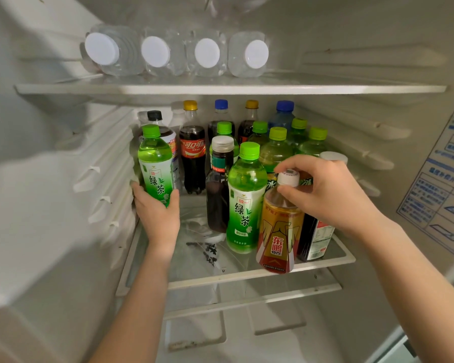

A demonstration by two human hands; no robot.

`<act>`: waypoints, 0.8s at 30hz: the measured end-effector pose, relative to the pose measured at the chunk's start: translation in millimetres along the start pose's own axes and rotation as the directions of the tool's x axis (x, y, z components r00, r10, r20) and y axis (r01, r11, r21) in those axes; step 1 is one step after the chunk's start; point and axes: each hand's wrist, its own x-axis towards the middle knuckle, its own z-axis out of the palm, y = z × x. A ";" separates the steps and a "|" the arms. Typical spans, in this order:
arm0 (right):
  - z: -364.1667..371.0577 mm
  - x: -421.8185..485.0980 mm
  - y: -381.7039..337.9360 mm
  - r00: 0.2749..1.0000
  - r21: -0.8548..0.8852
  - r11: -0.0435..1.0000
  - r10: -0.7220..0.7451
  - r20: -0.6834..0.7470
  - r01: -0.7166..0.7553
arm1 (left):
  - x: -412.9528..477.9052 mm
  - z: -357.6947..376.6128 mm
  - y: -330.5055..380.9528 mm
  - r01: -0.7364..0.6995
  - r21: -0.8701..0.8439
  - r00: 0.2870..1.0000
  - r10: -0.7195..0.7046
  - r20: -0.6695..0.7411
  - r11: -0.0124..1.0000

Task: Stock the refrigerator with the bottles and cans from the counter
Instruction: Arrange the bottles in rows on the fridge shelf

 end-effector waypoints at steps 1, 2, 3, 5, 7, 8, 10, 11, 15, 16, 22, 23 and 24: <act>-0.1 0.1 -0.2 1.000 0.003 1.000 0.000 0.003 0.000 | -10.2 -2.4 4.8 -0.021 -0.015 0.999 0.021 -0.028 1.000; -0.1 0.4 0.0 1.000 0.006 1.000 0.002 0.007 -0.002 | -23.4 -4.3 10.0 -0.059 -0.034 0.997 0.057 -0.052 0.998; -0.1 0.8 0.1 1.000 0.010 1.000 0.004 0.012 -0.004 | -37.8 -5.7 15.7 -0.111 -0.059 0.992 0.107 -0.063 0.992; -0.7 1.9 0.4 1.000 0.016 1.000 0.011 0.029 -0.012 | -62.7 -6.9 27.5 -0.202 -0.146 0.979 0.203 -0.009 0.968; -1.9 3.6 1.0 0.998 0.020 1.000 0.018 0.054 -0.019 | -77.4 -6.1 38.7 -0.208 -0.278 0.947 0.265 0.183 0.938; -2.5 4.3 1.3 0.998 0.018 1.000 0.019 0.068 -0.021 | -82.1 -5.1 43.9 -0.191 -0.324 0.911 0.290 0.292 0.927; -3.2 5.2 1.6 0.996 0.012 1.000 0.015 0.087 -0.016 | -87.4 -2.2 52.6 -0.168 -0.355 0.848 0.318 0.424 0.920; -3.4 5.4 1.6 0.996 0.010 1.000 0.010 0.090 -0.011 | -88.6 -0.5 55.7 -0.146 -0.360 0.831 0.312 0.461 0.921; -4.1 5.6 2.8 0.996 0.010 1.000 -0.012 0.085 0.012 | -89.4 6.1 58.1 -0.149 -0.271 0.819 0.272 0.506 0.951; -4.2 5.6 3.3 0.996 0.007 1.000 -0.019 0.083 0.019 | -90.0 7.7 57.5 -0.165 -0.246 0.829 0.269 0.491 0.955; -3.9 8.6 4.1 0.995 0.083 0.994 -0.071 0.070 0.065 | -103.0 10.3 64.1 -0.062 -0.252 0.904 0.162 0.396 0.966; -3.8 10.1 4.0 0.994 0.100 0.993 -0.077 0.072 0.069 | -105.4 7.1 63.0 -0.061 -0.284 0.915 0.167 0.368 0.957; -3.1 11.5 3.6 0.993 0.117 0.990 -0.083 0.078 0.073 | -107.9 2.8 61.0 -0.079 -0.313 0.924 0.187 0.333 0.946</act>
